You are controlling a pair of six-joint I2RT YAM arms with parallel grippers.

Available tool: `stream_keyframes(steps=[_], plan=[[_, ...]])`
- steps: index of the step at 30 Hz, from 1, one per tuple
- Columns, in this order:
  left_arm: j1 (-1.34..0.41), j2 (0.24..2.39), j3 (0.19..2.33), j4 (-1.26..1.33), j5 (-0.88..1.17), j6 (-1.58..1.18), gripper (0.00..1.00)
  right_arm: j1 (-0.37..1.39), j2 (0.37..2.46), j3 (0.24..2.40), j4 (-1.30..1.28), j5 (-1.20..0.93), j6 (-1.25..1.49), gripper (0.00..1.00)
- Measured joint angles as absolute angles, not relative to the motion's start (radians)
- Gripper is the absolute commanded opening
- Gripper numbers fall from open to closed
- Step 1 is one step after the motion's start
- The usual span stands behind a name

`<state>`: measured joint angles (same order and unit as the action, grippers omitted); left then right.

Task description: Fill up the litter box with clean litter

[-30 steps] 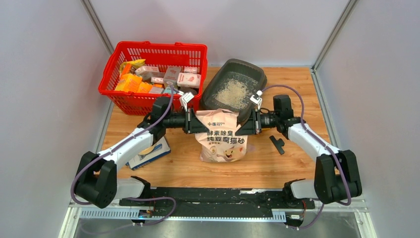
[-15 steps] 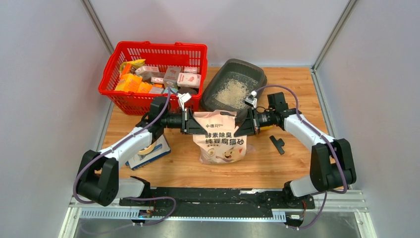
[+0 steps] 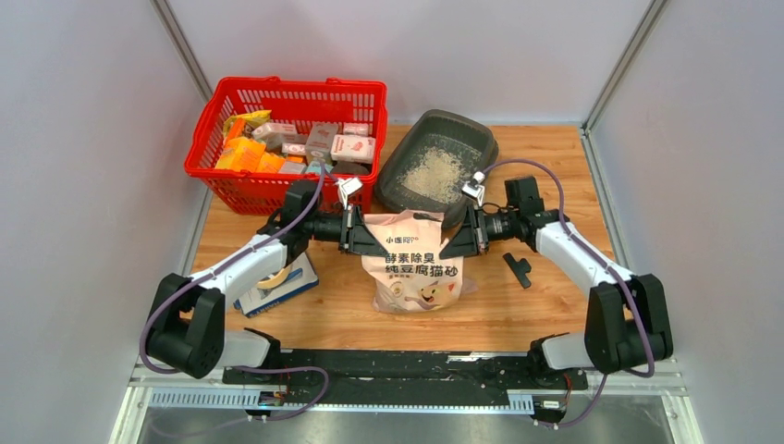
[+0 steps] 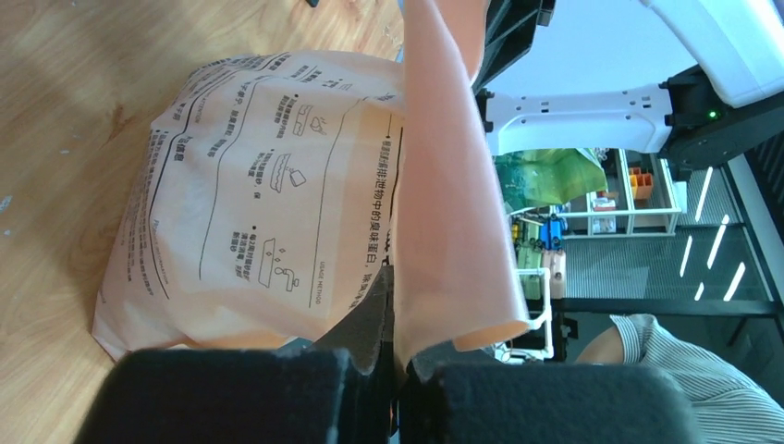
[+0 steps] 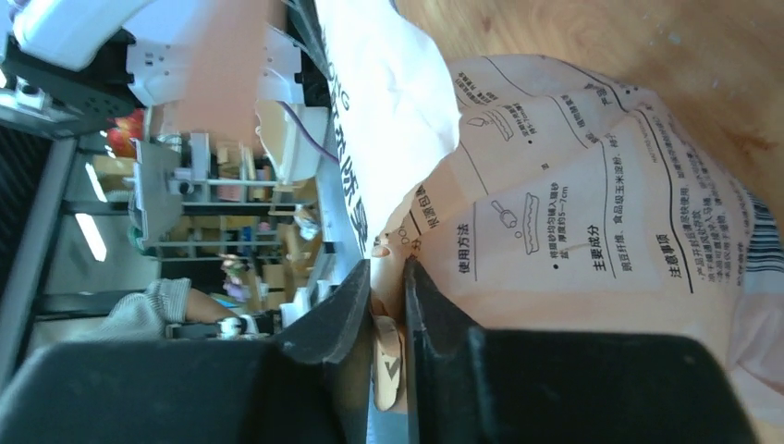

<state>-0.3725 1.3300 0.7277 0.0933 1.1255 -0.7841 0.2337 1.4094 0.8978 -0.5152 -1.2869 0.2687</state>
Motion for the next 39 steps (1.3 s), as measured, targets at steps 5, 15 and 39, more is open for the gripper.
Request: stream_keyframes(steps=[5, 15, 39], plan=[[-0.373, 1.333, 0.728, 0.095, 1.123, -0.775, 0.00, 0.234, 1.300, 0.756, -0.189, -1.260, 0.461, 0.46], [-0.373, 1.343, 0.728, 0.108, 1.121, -0.769, 0.00, 0.310, 1.274, 0.598, 0.216, -1.180, 0.671, 0.39], [-0.340, 1.375, 0.778, 0.012, 1.223, -0.849, 0.00, 0.308, 1.454, 0.833, -0.216, -1.280, 0.760, 0.00]])
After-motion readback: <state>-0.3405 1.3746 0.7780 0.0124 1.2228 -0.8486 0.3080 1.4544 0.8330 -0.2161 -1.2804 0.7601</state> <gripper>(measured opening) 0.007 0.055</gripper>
